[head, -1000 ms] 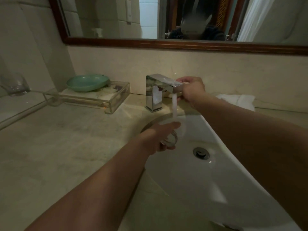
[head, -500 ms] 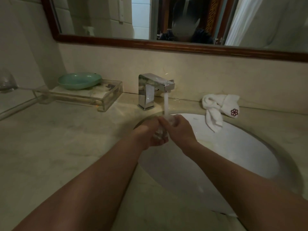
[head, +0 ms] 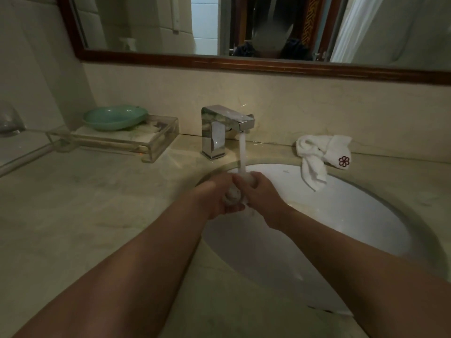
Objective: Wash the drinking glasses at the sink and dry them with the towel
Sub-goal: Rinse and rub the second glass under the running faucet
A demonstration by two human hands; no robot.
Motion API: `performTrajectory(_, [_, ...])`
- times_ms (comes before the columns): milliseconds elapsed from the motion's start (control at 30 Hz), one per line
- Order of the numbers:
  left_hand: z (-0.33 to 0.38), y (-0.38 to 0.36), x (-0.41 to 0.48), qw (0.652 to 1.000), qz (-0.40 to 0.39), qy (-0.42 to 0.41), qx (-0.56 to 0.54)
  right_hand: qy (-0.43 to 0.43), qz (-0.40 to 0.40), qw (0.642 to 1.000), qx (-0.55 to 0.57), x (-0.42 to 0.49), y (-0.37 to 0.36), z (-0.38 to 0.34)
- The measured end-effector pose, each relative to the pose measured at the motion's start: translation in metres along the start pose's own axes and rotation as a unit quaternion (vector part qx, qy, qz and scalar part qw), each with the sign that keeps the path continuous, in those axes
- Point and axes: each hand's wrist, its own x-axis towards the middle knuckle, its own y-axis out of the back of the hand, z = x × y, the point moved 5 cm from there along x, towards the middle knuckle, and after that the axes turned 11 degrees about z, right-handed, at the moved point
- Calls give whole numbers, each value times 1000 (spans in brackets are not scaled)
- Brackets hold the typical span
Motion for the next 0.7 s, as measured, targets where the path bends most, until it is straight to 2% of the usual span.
performTrajectory(200, [4,-1,-7,1000,-8,5,-17,52,94,994,-33,8,16,-8])
performTrajectory(400, [6,1,-8,999,-4,-1,-40,142,94,983,-68,2,13,-15])
performTrajectory(500, [-1,2,-1,999,23,3,-29,136,113,979,-104,5,12,-12])
performTrajectory(600, [-2,-1,2,999,32,-24,29,103,130,980,-107,7,10,-8])
performTrajectory(700, [-1,2,5,999,42,-21,17,92,143,984,-60,8,16,-10])
